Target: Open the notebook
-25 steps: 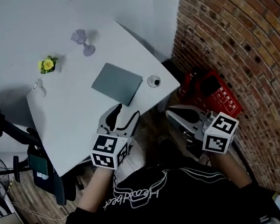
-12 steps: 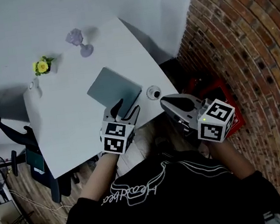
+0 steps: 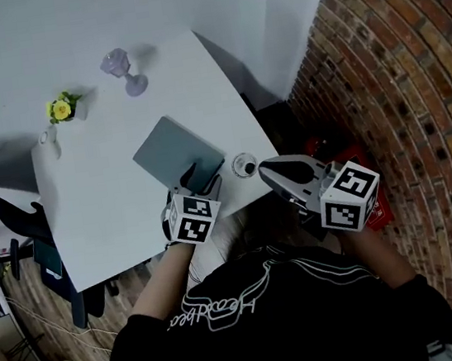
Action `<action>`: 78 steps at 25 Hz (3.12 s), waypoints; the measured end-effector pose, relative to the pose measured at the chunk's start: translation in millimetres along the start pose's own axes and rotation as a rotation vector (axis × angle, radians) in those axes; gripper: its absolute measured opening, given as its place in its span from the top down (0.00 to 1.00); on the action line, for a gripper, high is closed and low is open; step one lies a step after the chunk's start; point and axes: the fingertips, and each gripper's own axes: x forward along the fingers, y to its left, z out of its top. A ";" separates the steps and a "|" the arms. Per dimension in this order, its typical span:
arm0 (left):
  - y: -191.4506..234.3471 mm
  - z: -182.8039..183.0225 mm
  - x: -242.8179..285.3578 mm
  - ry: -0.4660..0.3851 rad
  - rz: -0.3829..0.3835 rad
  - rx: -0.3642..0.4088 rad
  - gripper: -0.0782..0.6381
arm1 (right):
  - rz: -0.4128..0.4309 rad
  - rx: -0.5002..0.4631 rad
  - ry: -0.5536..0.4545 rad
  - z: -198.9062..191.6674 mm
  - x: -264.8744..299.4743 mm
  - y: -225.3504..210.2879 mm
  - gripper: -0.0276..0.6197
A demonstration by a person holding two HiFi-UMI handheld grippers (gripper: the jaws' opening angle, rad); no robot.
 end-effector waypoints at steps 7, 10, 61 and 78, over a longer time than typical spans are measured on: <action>4.5 -15.2 13.0 0.049 0.014 -0.013 0.53 | 0.000 0.017 0.008 -1.1 0.8 -11.0 0.96; 8.9 -18.9 13.4 0.061 0.038 -0.013 0.54 | 0.001 0.016 0.013 -2.1 -1.7 -10.7 0.96; 10.5 4.2 -86.8 -0.164 0.066 -0.160 0.83 | 0.176 0.027 0.045 -7.9 32.6 42.7 0.96; 16.2 -37.3 -135.1 -0.202 0.036 -0.246 0.84 | 0.150 0.046 0.038 -12.3 41.0 102.1 0.96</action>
